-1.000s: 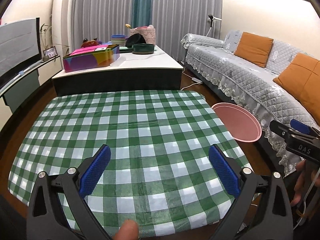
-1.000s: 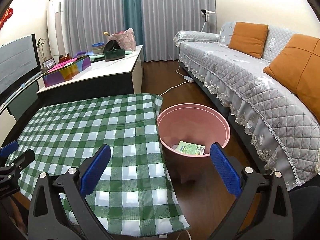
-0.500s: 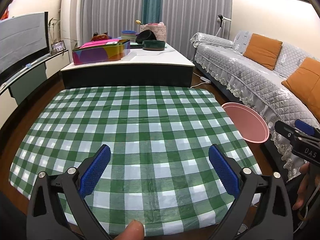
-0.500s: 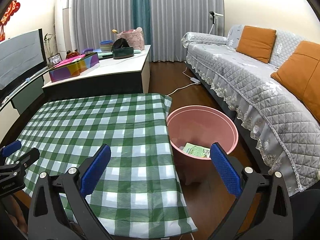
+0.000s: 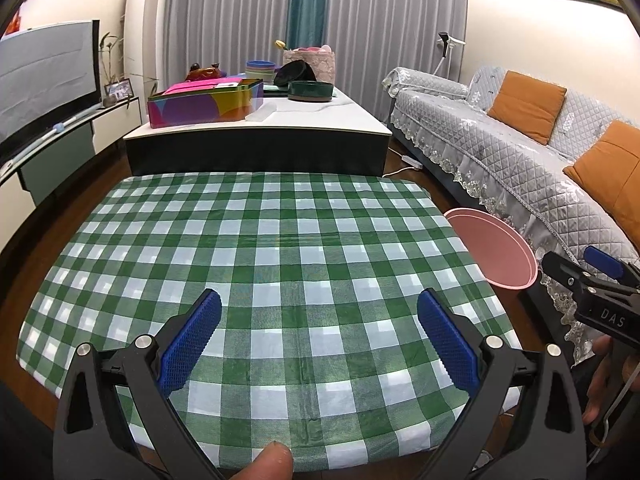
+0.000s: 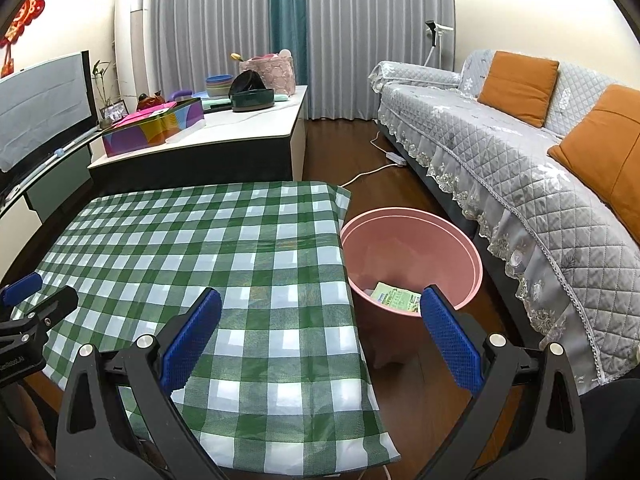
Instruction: Collect trash
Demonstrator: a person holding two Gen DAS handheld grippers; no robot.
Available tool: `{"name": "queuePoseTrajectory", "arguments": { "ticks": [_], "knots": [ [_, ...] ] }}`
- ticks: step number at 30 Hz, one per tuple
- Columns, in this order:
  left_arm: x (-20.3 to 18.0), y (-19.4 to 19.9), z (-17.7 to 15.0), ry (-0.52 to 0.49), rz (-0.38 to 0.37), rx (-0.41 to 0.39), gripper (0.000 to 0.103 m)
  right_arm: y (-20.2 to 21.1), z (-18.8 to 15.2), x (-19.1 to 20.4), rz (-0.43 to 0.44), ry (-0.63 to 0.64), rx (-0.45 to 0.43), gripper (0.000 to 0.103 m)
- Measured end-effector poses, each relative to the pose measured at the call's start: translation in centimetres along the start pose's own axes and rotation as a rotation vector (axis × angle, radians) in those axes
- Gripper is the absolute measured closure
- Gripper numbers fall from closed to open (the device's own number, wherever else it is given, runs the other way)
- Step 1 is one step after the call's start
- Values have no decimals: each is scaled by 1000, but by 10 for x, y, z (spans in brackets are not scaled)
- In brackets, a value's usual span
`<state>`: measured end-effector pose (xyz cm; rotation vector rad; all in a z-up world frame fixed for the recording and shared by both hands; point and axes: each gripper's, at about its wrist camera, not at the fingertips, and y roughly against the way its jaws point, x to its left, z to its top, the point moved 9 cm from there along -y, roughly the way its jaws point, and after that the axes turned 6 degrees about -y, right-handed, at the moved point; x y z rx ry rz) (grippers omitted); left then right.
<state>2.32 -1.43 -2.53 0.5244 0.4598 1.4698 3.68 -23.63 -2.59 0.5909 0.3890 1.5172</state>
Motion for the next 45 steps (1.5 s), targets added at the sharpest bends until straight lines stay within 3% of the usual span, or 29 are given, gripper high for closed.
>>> {"name": "queuePoseTrajectory", "arguments": {
  "ticks": [24,45],
  "knots": [
    [0,-1,-4,-2,5,12,8,0,-2,5,4,2,2,5],
    [3,4,1,0,31,-26,8,0,-2,5,6,1,0,5]
  ]
}}
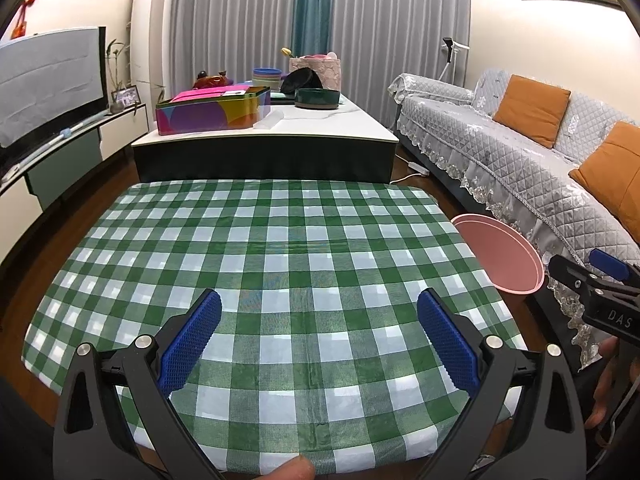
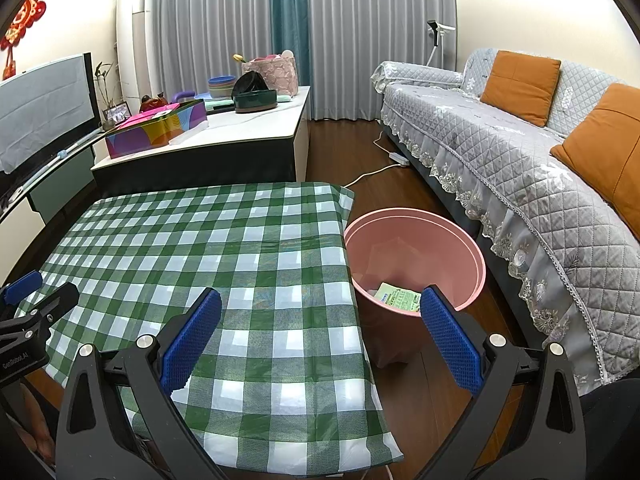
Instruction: Collect trash
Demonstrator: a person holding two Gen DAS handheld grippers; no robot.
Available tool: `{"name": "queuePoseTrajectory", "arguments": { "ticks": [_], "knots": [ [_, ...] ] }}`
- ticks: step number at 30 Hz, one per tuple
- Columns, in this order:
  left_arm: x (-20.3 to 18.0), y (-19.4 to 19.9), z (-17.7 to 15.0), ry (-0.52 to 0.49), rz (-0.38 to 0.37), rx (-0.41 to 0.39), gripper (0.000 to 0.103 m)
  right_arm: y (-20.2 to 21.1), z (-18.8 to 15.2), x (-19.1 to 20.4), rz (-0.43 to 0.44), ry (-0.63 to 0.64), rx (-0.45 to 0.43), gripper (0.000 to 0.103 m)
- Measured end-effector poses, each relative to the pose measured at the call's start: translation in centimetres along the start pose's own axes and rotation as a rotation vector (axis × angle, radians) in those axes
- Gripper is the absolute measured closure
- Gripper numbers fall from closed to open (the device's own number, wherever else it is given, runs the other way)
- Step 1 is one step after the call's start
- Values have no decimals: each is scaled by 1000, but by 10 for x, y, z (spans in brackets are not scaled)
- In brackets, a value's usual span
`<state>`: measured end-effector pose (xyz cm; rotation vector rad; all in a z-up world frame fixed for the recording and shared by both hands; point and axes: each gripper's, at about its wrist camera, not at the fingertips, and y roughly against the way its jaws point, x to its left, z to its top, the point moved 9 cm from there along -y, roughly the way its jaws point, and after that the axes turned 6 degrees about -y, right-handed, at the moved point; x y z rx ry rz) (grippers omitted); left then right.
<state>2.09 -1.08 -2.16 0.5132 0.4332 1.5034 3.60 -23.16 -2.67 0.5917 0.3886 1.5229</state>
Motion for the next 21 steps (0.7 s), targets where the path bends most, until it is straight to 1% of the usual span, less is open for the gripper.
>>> {"name": "queuePoseTrajectory", "arguments": {
  "ticks": [6,14,21],
  "knots": [
    [2,-1,-1,4,-3,4,8,0,0,0,1,0,1,5],
    [-1,1,2,-6,-4,-16,8,-1,-1,4,2,0,3,5],
    [4,-3,0,21,3,14,8,0,-1,5,2,0,4,5]
  ]
}}
